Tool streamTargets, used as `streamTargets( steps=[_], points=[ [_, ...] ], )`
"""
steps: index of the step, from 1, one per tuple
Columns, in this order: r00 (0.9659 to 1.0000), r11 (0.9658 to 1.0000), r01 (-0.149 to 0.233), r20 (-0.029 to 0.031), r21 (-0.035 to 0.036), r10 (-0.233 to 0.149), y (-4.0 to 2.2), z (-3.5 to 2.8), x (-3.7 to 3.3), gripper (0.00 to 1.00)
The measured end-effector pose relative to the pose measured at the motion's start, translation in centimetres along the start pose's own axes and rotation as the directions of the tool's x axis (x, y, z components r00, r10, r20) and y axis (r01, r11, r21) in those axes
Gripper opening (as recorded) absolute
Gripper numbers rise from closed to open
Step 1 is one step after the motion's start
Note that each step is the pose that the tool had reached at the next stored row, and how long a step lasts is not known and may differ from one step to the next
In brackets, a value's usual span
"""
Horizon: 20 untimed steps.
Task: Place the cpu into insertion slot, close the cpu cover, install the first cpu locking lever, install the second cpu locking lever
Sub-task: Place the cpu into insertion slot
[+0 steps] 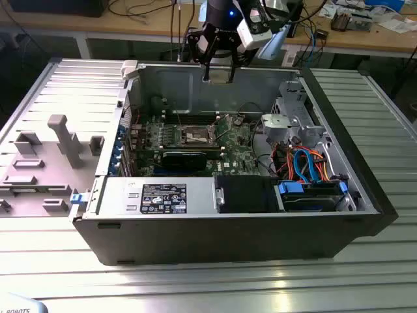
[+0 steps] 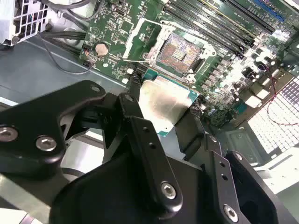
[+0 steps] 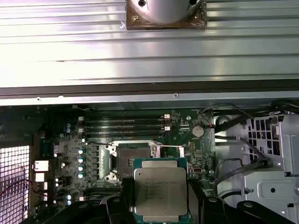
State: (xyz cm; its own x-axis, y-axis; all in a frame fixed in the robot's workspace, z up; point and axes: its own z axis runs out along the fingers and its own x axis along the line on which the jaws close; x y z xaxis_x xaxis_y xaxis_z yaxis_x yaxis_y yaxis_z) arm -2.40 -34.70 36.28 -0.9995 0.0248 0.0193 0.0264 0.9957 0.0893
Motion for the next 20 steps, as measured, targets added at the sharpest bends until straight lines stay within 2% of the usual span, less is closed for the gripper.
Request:
streamTargets(
  steps=[20],
  points=[
    [1.0,1.0,0.0,0.0,-0.0007,0.0,-0.02,0.03,0.77,0.54]
  ],
)
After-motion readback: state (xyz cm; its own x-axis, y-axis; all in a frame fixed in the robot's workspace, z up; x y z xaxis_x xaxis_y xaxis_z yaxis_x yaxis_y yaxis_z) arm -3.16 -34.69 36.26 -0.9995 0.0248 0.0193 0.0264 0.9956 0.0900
